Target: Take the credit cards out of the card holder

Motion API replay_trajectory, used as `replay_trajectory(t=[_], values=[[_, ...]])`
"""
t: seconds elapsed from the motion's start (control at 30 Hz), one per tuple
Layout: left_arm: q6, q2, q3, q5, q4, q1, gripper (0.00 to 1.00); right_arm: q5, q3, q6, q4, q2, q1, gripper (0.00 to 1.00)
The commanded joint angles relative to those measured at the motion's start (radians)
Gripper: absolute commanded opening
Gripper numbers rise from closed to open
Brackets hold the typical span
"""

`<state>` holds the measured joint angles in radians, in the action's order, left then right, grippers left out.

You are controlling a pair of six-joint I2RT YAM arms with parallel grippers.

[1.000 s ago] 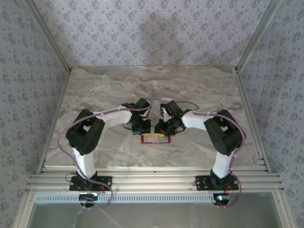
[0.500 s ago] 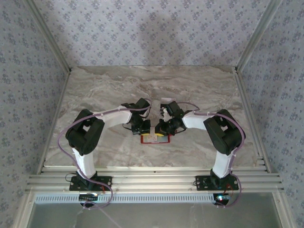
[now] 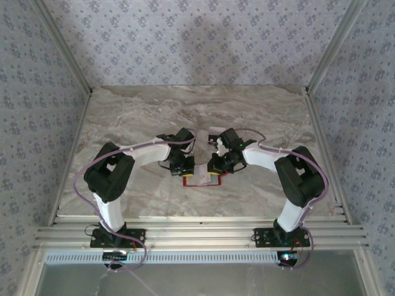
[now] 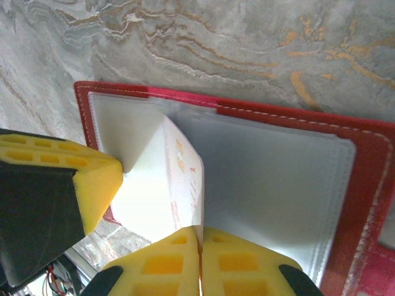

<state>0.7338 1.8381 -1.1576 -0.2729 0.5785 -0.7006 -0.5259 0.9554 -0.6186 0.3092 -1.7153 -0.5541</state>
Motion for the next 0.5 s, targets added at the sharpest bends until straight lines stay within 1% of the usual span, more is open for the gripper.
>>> replay_trajectory(t=[0.0, 0.27, 0.47], values=[[-0.002, -0.044, 0.011, 0.014, 0.046, -0.005, 0.10, 0.067, 0.033, 0.056, 0.114, 0.043, 0.007, 0.09], [0.003, -0.072, -0.012, 0.020, 0.034, -0.004, 0.10, 0.082, 0.077, 0.109, 0.192, 0.084, 0.011, 0.07], [0.003, -0.091, -0.014, 0.033, 0.034, -0.004, 0.11, 0.122, 0.143, 0.227, 0.321, 0.099, 0.012, 0.04]])
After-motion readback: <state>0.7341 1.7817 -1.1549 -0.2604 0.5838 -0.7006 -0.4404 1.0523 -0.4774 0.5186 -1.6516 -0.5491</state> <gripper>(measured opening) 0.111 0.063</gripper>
